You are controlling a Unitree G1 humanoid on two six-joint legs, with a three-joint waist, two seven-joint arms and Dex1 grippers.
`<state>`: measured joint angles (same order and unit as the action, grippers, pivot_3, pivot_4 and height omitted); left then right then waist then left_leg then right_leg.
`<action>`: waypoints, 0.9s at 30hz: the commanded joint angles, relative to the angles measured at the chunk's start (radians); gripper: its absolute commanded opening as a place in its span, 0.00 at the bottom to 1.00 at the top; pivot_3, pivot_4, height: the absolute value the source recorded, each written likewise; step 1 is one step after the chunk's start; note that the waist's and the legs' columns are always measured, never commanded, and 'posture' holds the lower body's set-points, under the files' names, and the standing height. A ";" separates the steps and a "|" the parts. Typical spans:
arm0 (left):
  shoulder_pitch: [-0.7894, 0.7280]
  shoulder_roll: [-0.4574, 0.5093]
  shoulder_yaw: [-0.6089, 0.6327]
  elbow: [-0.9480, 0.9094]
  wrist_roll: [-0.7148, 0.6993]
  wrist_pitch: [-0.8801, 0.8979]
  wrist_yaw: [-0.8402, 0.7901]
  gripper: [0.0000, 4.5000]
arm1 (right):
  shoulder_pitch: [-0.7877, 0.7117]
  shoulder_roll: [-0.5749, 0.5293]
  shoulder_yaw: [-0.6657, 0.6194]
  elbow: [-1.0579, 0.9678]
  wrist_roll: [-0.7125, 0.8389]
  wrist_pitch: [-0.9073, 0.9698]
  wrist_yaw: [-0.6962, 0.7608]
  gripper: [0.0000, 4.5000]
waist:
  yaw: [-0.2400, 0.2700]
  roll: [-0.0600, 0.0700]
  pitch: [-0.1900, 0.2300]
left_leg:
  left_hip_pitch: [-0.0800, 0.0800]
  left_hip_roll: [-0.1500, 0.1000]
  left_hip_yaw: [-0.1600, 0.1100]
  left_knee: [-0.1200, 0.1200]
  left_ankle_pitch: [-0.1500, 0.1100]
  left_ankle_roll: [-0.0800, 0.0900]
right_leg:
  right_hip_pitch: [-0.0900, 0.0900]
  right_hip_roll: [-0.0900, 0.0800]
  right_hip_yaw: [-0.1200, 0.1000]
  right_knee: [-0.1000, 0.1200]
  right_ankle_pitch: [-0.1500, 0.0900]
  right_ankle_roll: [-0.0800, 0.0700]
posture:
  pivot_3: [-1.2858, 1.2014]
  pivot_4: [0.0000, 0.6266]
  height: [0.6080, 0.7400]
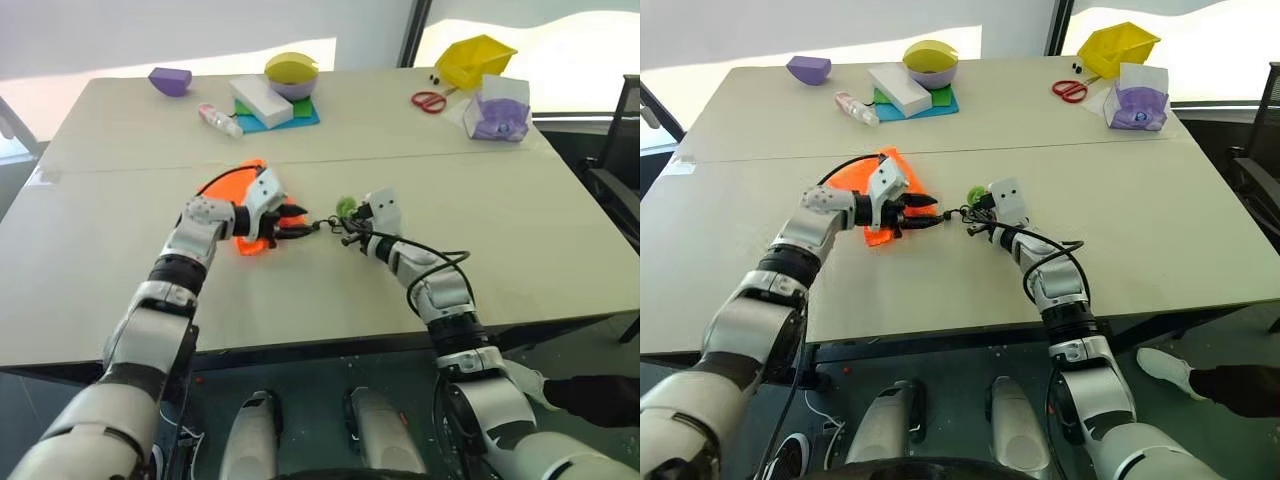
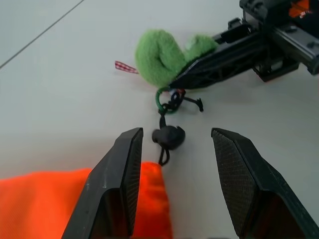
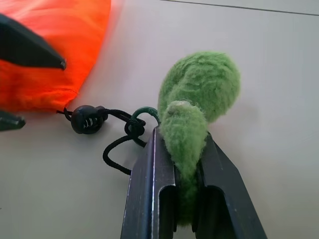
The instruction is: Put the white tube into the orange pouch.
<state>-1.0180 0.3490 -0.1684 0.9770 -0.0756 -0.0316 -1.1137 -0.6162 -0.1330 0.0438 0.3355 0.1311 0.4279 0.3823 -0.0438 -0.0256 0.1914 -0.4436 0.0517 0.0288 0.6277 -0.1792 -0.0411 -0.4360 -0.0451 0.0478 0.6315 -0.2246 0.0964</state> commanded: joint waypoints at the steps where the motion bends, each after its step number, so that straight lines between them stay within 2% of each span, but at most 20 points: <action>1: -0.054 -0.014 0.025 0.057 0.008 -0.003 0.006 0.51 | -0.008 0.012 -0.003 -0.033 0.000 -0.024 -0.012 0.00 | -0.001 0.000 0.000 | 0.000 0.000 0.000 0.000 0.000 0.000 | 0.000 0.000 0.000 0.000 0.000 0.000 | 0.52 0.24 1.00; 9: -0.101 -0.052 -0.022 0.162 0.095 -0.030 -0.023 0.51 | -0.006 0.012 -0.009 -0.042 0.004 -0.021 -0.027 0.00 | 0.002 0.000 0.000 | 0.000 0.000 0.000 0.000 0.000 0.000 | 0.000 0.000 0.000 0.000 0.000 0.001 | 0.52 0.24 1.00; 13: -0.134 -0.078 -0.025 0.207 0.138 -0.034 0.047 0.51 | 0.000 0.020 -0.004 -0.047 0.005 -0.020 -0.031 0.00 | 0.002 0.000 0.000 | 0.000 0.000 0.000 0.000 0.000 0.000 | 0.000 0.000 0.000 0.000 -0.001 -0.001 | 0.52 0.24 1.00; 26: -0.148 -0.093 -0.043 0.249 0.224 -0.047 0.062 0.51 | 0.002 0.028 0.006 -0.051 -0.002 -0.026 -0.041 0.00 | 0.000 0.000 0.000 | 0.000 0.000 0.000 0.000 0.000 0.000 | 0.000 0.000 0.000 0.000 0.000 0.000 | 0.52 0.24 1.00; 27: -0.147 -0.094 -0.037 0.250 0.221 -0.043 0.059 0.40 | 0.001 0.028 0.006 -0.051 -0.002 -0.025 -0.041 0.00 | 0.000 0.000 0.000 | 0.000 0.000 0.000 0.000 0.000 0.000 | 0.000 0.000 0.000 0.000 0.000 0.000 | 0.52 0.24 1.00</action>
<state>-1.1499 0.2519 -0.2059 1.2208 0.1348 -0.0671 -1.0641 -0.6067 -0.1100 0.0502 0.3278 0.1304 0.4265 0.3407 -0.0442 -0.0256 0.1914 -0.4435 0.0516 0.0285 0.6278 -0.1793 -0.0411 -0.4359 -0.0451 0.0478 0.6318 -0.2246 0.0966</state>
